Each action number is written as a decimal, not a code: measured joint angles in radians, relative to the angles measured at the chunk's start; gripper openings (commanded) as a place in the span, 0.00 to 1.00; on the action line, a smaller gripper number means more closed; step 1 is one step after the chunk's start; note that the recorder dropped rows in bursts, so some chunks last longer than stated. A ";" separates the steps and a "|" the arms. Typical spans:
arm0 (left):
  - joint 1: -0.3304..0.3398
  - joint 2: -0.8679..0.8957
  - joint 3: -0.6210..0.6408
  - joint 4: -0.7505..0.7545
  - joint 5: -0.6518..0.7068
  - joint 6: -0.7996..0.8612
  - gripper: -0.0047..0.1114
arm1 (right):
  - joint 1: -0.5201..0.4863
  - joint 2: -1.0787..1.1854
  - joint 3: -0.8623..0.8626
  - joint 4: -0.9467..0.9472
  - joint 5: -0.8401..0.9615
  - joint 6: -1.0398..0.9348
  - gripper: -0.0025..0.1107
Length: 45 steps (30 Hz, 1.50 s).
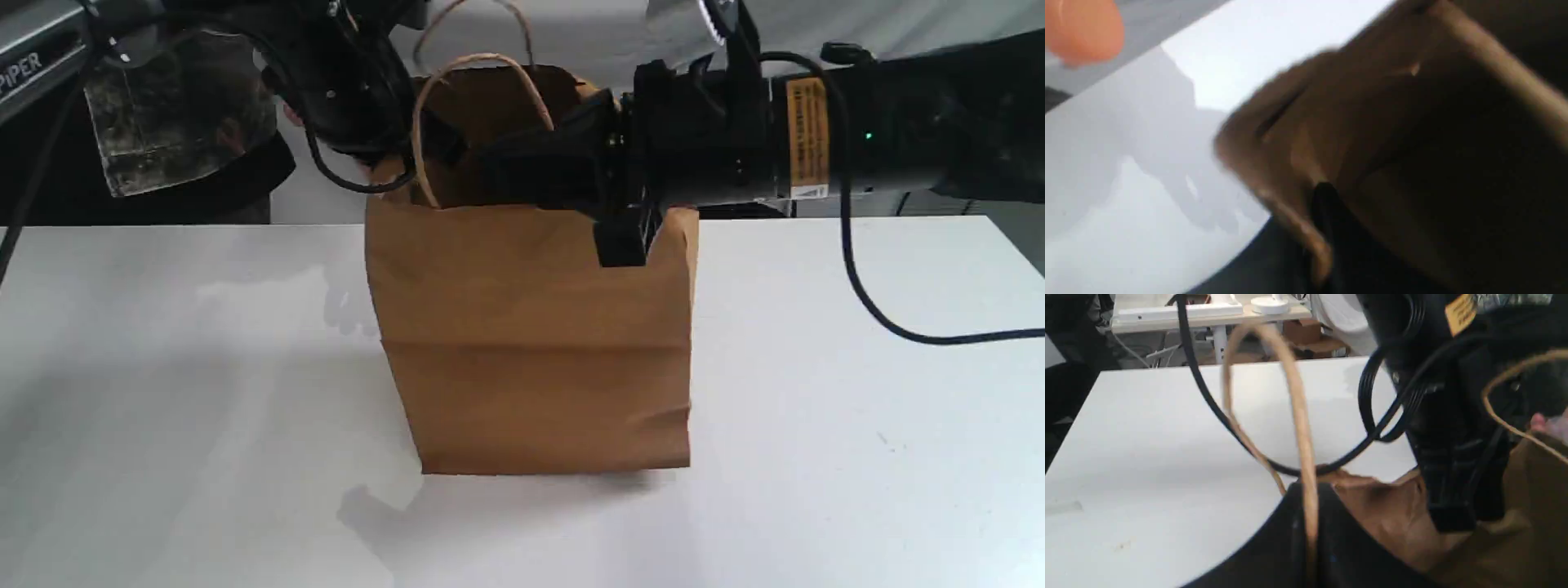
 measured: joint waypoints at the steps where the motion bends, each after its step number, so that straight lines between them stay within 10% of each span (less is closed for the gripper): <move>1: 0.000 -0.004 0.000 -0.008 0.013 -0.001 0.04 | 0.000 -0.015 -0.004 0.017 0.000 0.007 0.02; 21: 0.000 -0.010 0.142 -0.166 0.047 0.072 0.04 | 0.002 0.253 -0.503 0.051 0.218 0.279 0.02; 45: 0.002 -0.010 0.142 -0.144 0.047 0.137 0.04 | 0.002 0.293 -0.532 0.023 0.220 0.266 0.02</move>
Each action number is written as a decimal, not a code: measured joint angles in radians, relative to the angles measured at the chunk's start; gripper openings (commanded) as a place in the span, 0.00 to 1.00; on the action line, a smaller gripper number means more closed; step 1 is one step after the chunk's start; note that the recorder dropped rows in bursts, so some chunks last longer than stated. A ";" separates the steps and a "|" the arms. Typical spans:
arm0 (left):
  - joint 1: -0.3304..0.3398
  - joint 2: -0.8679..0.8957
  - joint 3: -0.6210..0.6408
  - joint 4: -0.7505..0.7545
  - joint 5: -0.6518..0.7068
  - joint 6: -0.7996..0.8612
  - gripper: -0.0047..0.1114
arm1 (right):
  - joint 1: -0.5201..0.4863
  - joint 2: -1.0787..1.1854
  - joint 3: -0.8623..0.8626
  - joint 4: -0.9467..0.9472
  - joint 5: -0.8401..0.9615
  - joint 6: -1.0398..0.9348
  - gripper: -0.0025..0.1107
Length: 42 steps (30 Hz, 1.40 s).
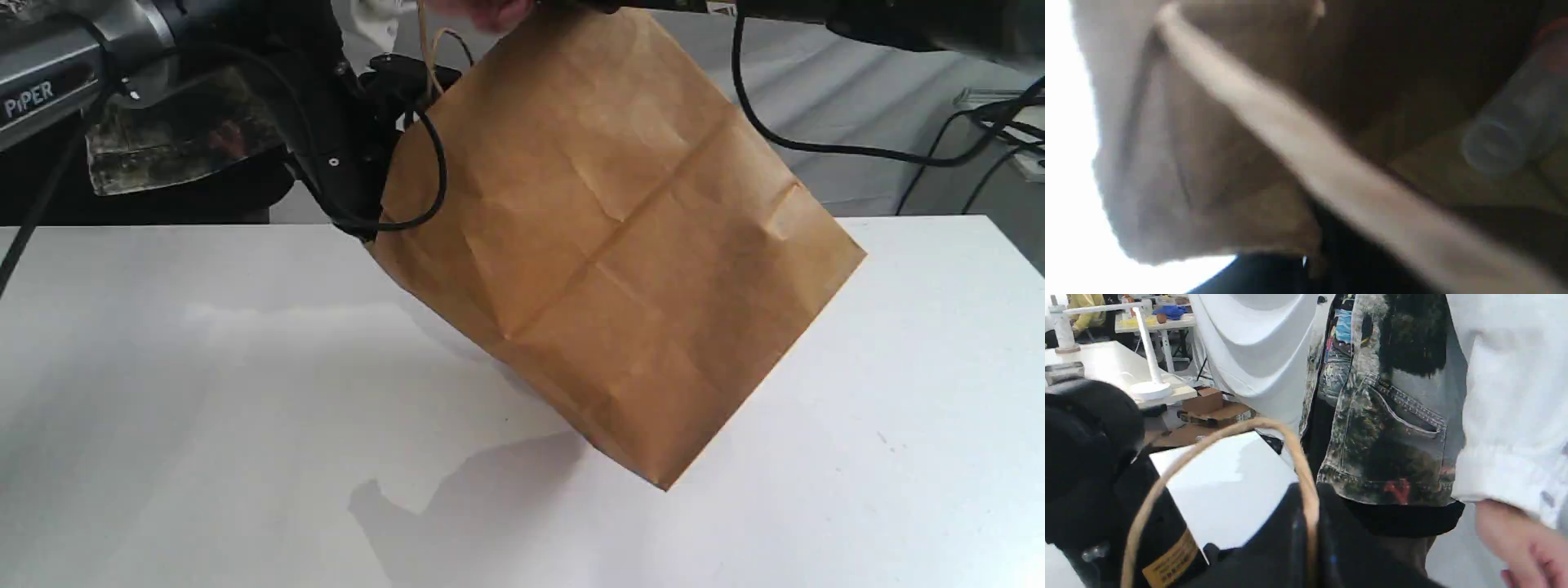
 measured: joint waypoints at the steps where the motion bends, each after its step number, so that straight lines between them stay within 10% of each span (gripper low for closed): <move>1: 0.004 0.000 0.000 0.004 0.000 0.002 0.04 | 0.000 0.000 0.000 -0.021 0.000 -0.002 0.02; 14: 0.199 0.000 -0.262 -0.059 0.002 -0.058 0.04 | 0.000 -0.098 0.087 -0.218 -0.170 0.098 0.02; 28: 0.168 0.000 -0.304 -0.084 0.006 -0.047 0.11 | 0.000 -0.217 0.451 -0.078 -0.080 -0.200 0.02; 42: 0.168 0.000 -0.309 -0.058 0.006 -0.058 0.64 | 0.000 -0.234 0.451 0.109 -0.069 -0.372 0.71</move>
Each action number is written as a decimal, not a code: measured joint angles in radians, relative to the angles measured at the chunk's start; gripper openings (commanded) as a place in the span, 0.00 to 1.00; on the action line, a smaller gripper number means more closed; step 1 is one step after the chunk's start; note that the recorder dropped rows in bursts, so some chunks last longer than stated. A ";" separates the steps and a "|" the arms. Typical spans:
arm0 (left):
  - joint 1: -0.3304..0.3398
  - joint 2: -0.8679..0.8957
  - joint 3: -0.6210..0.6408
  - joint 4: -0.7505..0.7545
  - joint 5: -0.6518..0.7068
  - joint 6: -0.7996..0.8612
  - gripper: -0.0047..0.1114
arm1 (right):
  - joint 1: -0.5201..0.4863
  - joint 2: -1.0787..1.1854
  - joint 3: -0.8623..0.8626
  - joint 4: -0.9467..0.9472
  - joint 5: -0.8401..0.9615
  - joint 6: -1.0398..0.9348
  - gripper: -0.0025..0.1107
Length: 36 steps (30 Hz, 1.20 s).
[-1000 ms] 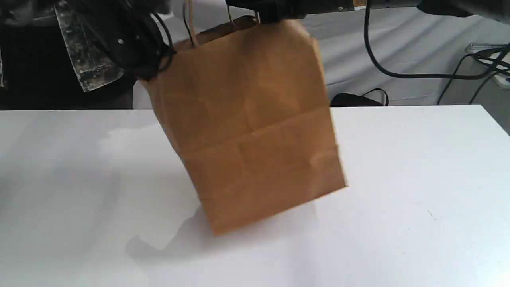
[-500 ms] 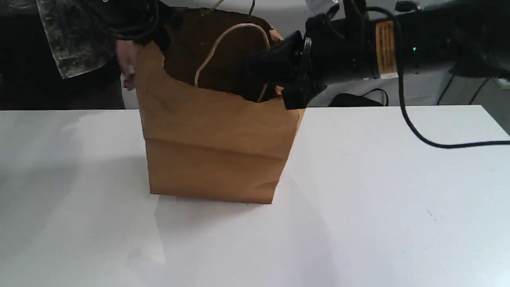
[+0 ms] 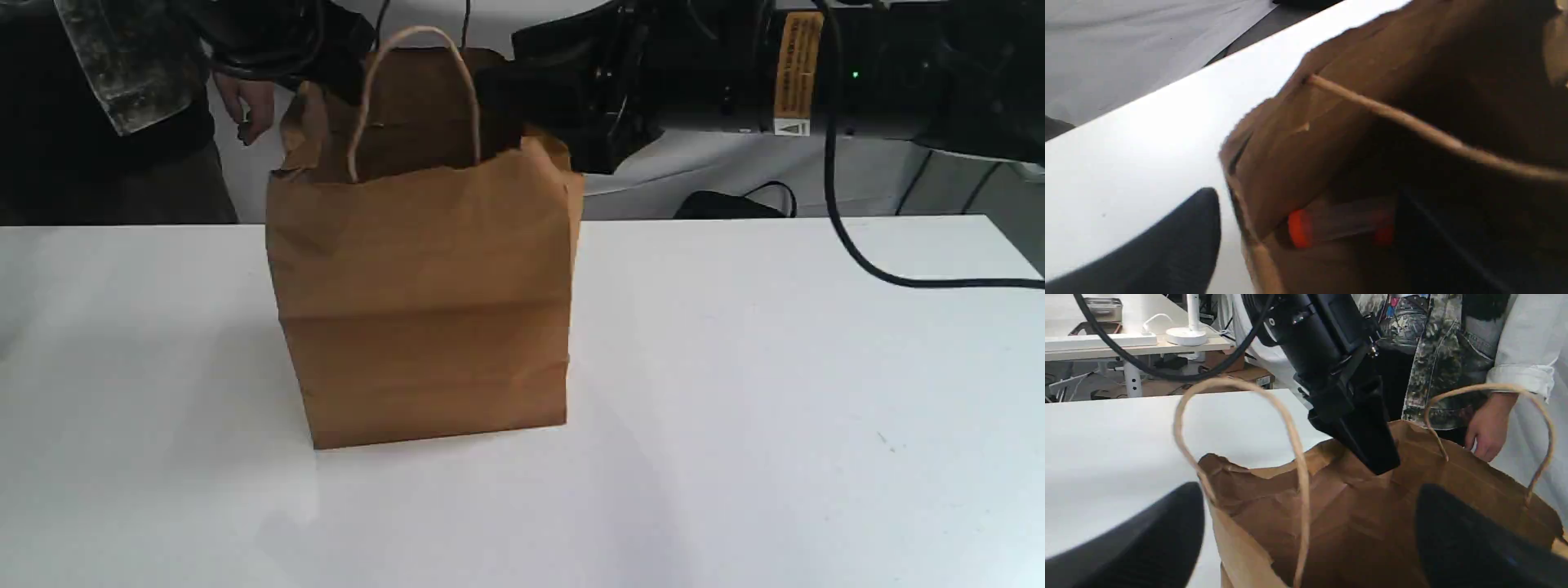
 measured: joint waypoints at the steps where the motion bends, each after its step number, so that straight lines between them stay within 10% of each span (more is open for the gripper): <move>1: 0.000 0.000 0.000 0.009 0.000 0.000 0.64 | 0.000 0.000 0.000 0.005 0.002 -0.007 0.70; 24: 0.154 -0.269 -0.002 0.155 0.000 -0.121 0.64 | 0.000 -0.319 0.079 -0.132 0.336 -0.118 0.60; 36: 0.163 -0.495 0.217 0.115 -0.091 -0.134 0.64 | 0.000 -0.552 0.246 -0.270 1.013 -0.337 0.02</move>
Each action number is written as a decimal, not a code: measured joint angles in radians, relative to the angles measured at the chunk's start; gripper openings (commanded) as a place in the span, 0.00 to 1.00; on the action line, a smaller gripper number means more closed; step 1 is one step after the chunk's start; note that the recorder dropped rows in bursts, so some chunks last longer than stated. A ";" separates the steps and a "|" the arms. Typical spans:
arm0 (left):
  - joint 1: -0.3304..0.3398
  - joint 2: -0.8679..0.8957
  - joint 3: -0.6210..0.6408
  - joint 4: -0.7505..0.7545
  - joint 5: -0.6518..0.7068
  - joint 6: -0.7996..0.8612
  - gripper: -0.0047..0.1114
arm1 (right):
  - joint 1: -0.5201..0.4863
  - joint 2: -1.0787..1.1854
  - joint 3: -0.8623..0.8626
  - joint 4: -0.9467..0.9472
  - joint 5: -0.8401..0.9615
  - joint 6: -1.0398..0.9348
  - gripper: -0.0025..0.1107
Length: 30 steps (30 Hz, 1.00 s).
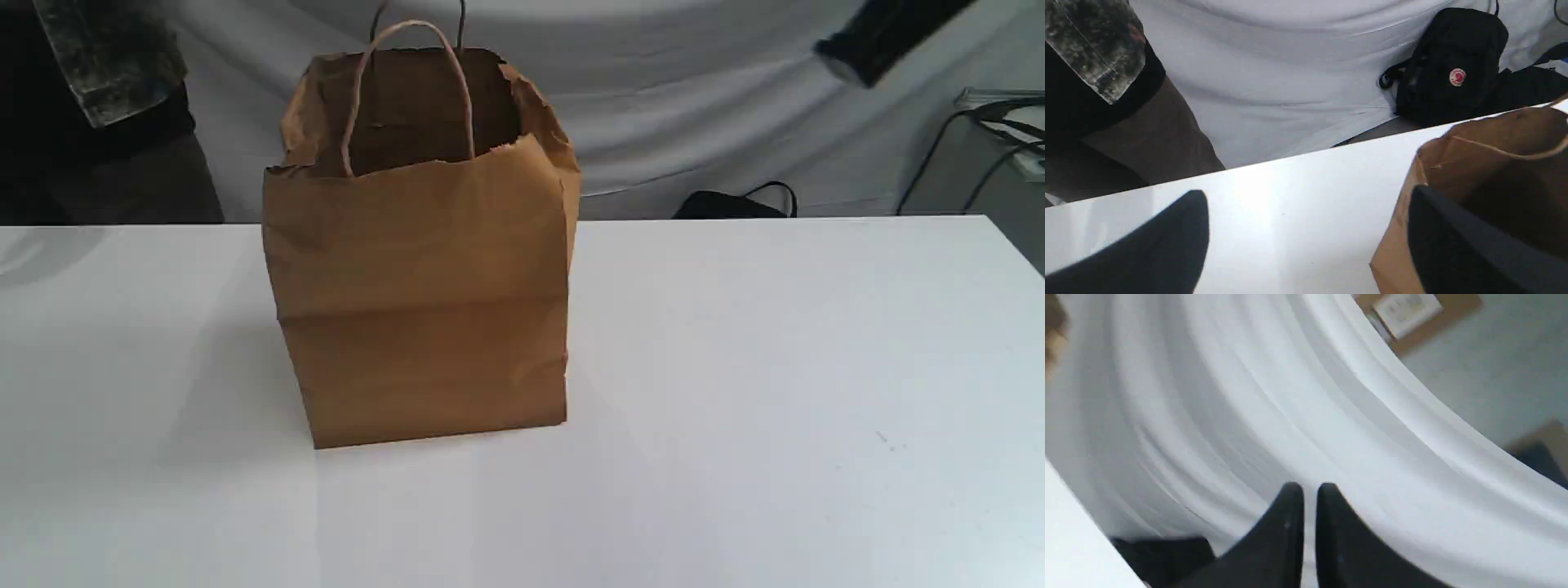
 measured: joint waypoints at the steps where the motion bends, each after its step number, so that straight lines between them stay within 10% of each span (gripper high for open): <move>1: 0.000 -0.041 0.058 -0.003 -0.038 0.000 0.64 | 0.000 -0.008 0.003 -0.006 0.084 0.000 0.02; 9: 0.000 -0.403 0.570 -0.003 -0.510 0.007 0.64 | 0.000 -0.020 0.012 -0.047 0.484 0.364 0.02; 19: 0.000 -0.872 1.325 -0.007 -1.350 0.003 0.64 | 0.000 -0.089 0.121 -0.051 0.294 0.626 0.02; 30: 0.000 -1.113 1.763 0.057 -1.771 -0.044 0.64 | 0.000 -0.418 0.315 -0.051 0.272 0.842 0.02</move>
